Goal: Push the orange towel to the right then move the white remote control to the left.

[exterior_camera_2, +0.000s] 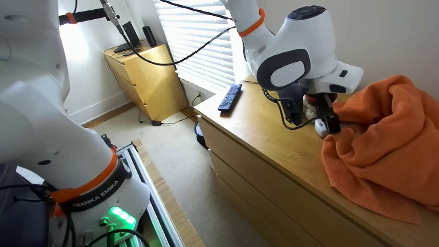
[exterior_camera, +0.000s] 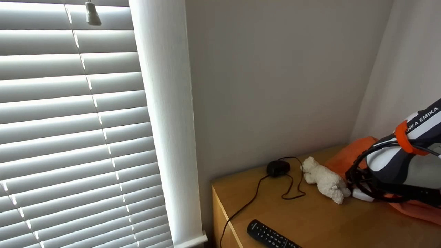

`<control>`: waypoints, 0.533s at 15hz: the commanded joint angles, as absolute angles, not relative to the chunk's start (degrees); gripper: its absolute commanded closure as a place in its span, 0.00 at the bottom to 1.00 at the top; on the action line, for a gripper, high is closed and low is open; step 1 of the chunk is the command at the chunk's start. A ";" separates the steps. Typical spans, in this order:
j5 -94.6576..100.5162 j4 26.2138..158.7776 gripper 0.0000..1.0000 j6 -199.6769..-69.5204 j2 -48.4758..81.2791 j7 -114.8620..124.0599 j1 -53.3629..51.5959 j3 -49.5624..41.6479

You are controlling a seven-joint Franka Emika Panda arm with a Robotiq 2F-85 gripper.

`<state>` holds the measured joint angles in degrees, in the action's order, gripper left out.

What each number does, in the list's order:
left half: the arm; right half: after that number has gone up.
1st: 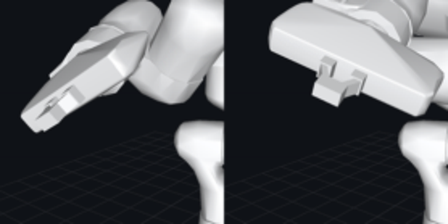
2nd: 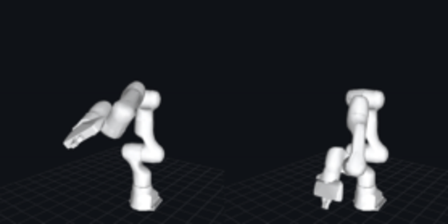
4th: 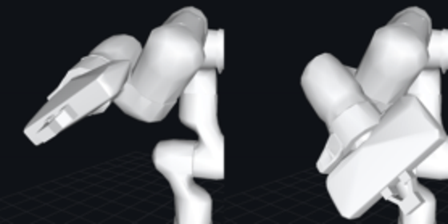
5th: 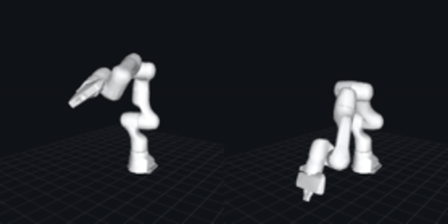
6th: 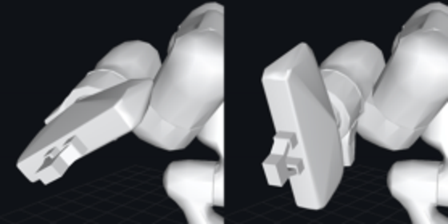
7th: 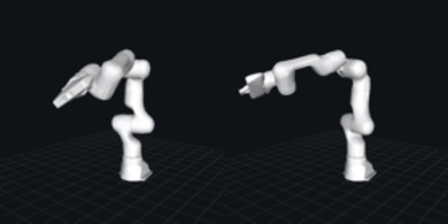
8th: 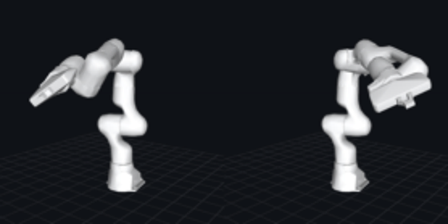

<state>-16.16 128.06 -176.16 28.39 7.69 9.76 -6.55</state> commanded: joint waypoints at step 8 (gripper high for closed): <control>-11.45 125.95 0.00 -160.24 25.79 10.91 7.13 -10.33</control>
<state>-13.23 126.05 -166.61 28.02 9.84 7.13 -9.76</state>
